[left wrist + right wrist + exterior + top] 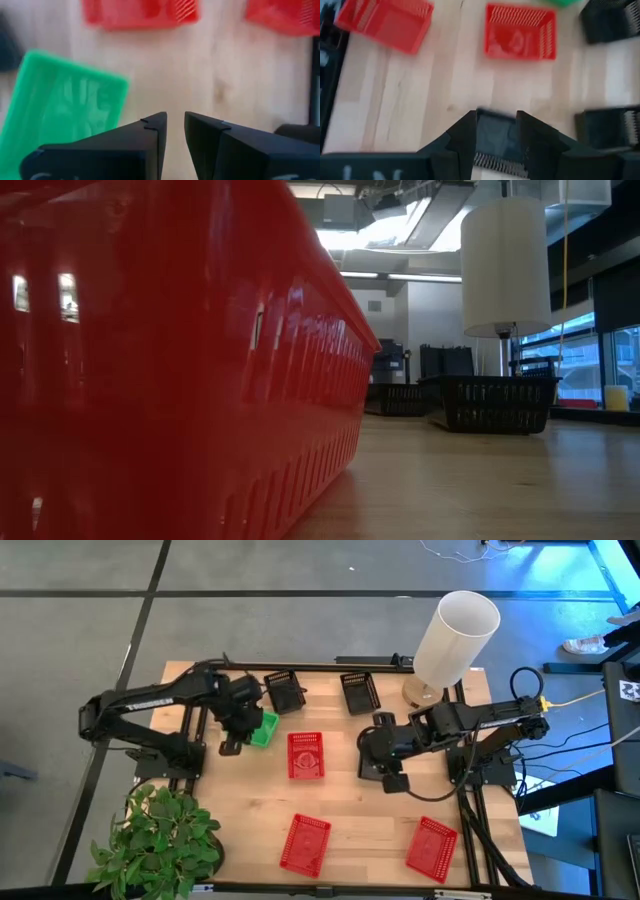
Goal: Stack baskets by color
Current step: Stack the bottom black bin on the right black bin
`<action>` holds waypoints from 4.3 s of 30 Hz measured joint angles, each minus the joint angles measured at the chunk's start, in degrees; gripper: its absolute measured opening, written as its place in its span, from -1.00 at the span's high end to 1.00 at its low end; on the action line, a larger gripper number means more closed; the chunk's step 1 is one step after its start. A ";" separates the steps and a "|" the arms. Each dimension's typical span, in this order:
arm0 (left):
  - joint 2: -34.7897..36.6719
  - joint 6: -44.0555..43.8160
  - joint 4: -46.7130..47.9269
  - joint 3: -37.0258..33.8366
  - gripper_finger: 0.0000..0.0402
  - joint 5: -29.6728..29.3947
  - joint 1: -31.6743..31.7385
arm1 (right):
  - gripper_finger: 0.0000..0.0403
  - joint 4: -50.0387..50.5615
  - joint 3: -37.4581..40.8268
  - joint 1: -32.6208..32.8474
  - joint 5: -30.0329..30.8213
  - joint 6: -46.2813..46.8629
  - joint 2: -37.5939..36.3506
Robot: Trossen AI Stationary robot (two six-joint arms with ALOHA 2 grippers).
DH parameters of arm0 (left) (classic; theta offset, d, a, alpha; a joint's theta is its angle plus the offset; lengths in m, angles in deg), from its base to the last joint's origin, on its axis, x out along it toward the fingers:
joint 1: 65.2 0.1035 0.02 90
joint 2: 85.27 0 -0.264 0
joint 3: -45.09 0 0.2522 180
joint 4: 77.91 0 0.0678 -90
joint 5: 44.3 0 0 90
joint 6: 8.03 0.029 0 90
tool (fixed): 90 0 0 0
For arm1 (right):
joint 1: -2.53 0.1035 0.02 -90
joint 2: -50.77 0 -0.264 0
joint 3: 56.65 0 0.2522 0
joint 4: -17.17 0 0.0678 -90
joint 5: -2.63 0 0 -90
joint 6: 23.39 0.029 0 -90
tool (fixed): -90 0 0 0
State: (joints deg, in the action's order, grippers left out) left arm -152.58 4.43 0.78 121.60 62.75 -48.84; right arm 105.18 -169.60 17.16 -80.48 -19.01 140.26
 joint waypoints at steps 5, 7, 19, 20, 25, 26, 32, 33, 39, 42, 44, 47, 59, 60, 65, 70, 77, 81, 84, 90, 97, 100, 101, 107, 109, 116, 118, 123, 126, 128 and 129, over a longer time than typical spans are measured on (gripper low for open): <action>3.73 -7.19 -8.16 0.06 0.71 -5.02 -7.95 | 0.32 3.04 0.00 0.00 -2.46 2.42 0.00; 4.94 -9.62 -10.55 -0.02 0.71 -9.71 -10.99 | 0.32 4.85 0.09 0.02 -2.51 4.53 0.00; 8.25 -13.52 -22.50 0.03 0.71 -26.91 -21.60 | 0.32 0.93 15.67 -0.85 -9.51 8.48 0.09; 8.47 -13.49 -22.11 0.01 0.71 -27.73 -21.91 | 0.32 -1.00 17.73 -0.85 -9.57 7.50 0.06; 9.05 -12.99 -22.37 -0.01 0.71 -30.06 -22.96 | 0.32 -10.39 26.97 -0.85 -9.58 6.75 0.07; 9.12 -12.34 -22.71 0.01 0.71 -30.13 -23.12 | 0.32 -12.45 28.60 -0.85 -9.58 7.08 0.07; 9.03 -11.18 -22.60 0.01 0.71 -30.17 -23.20 | 0.32 -21.41 36.01 -0.85 -9.65 7.37 0.04; 9.03 -10.84 -22.60 0.01 0.71 -30.18 -23.20 | 0.32 -22.35 36.87 -0.85 -9.60 7.39 0.04; 9.03 -10.44 -22.60 0.01 0.71 -31.32 -23.20 | 0.32 -26.10 40.49 -0.86 -9.56 7.35 0.04; 9.01 -10.44 -22.58 0.01 0.71 -31.38 -23.20 | 0.32 -27.28 41.76 -0.90 -9.54 7.35 0.02; 9.01 -10.46 -22.58 0.01 0.71 -31.37 -23.20 | 0.32 -28.44 42.86 -0.92 -9.45 7.28 0.04; 9.01 -10.46 -22.58 0.01 0.71 -31.38 -23.20 | 0.32 -30.48 44.62 -0.90 -8.55 7.05 0.04; 9.01 -12.38 -22.58 0.01 0.71 -31.36 -23.20 | 0.67 -39.96 51.39 -1.50 -0.48 7.18 0.03; 9.01 -12.38 -22.58 0.01 0.71 -31.36 -23.20 | 0.79 -40.31 51.39 -1.82 -0.46 7.35 0.04; 9.01 -12.45 -22.58 0.01 0.71 -31.36 -23.20 | 0.97 -39.12 50.23 -3.61 -0.10 6.86 0.00; 9.01 -13.41 -22.58 0.01 0.71 -31.37 -23.20 | 0.98 -32.48 43.59 -5.45 -0.55 0.61 0.00; 9.01 -13.43 -22.58 0.01 0.71 -31.38 -23.20 | 0.99 -22.06 30.66 -8.05 3.45 -11.09 0.00; 8.99 -13.41 -22.58 0.01 0.71 -31.38 -23.20 | 0.99 -19.68 25.55 -11.44 5.62 -18.16 -0.02; 8.99 -13.41 -22.58 0.01 0.71 -31.68 -23.20 | 0.99 -20.63 24.87 -15.04 5.74 -22.60 -0.02; 8.99 -13.41 -22.58 0.01 0.71 -32.63 -23.20 | 0.99 -19.81 25.51 -24.29 5.72 -27.93 0.02; 8.99 -13.47 -22.57 0.01 0.71 -32.81 -23.15 | 1.00 -24.34 25.51 -33.84 5.37 -34.97 0.87; 8.81 -13.54 -22.58 0.03 0.71 -33.19 -23.13 | 1.00 -24.89 25.51 -36.81 0.92 -38.16 2.62; 8.79 -13.57 -22.54 0.03 0.71 -33.20 -23.13 | 1.00 -25.21 25.51 -37.48 -0.12 -39.26 3.53; 8.82 -13.96 -22.56 0.03 0.71 -33.59 -23.13 | 1.00 -26.87 25.51 -39.86 -0.97 -43.87 9.59; 8.80 -13.96 -22.56 0.03 0.71 -33.82 -23.15 | 1.00 -26.62 25.51 -40.23 -0.94 -43.89 11.28; 8.82 -13.91 -22.58 0.03 0.71 -34.77 -23.15 | 0.97 -26.65 25.51 -40.48 -2.11 -43.91 14.42; 8.82 -13.89 -22.58 0.03 0.71 -34.79 -23.13 | 0.92 -26.61 25.53 -40.50 -2.10 -43.88 14.81; 8.82 -13.88 -22.58 0.03 0.71 -34.86 -23.13 | 0.74 -26.45 25.40 -40.33 -2.00 -43.39 14.82; 8.82 -13.87 -22.58 0.03 0.71 -34.86 -23.13 | 0.61 -25.77 24.16 -39.94 -1.14 -42.09 14.82; 8.82 -13.87 -22.58 0.03 0.71 -34.86 -23.13 | 0.52 -24.17 22.43 -39.26 0.71 -42.18 14.82; 8.82 -13.87 -22.58 0.03 0.71 -34.86 -23.13 | 0.48 -23.05 21.41 -38.84 1.96 -42.23 14.82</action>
State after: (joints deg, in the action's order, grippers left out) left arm -143.77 -9.44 -21.80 121.64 27.90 -71.97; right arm 82.13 -148.19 -21.68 -78.53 -61.23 155.08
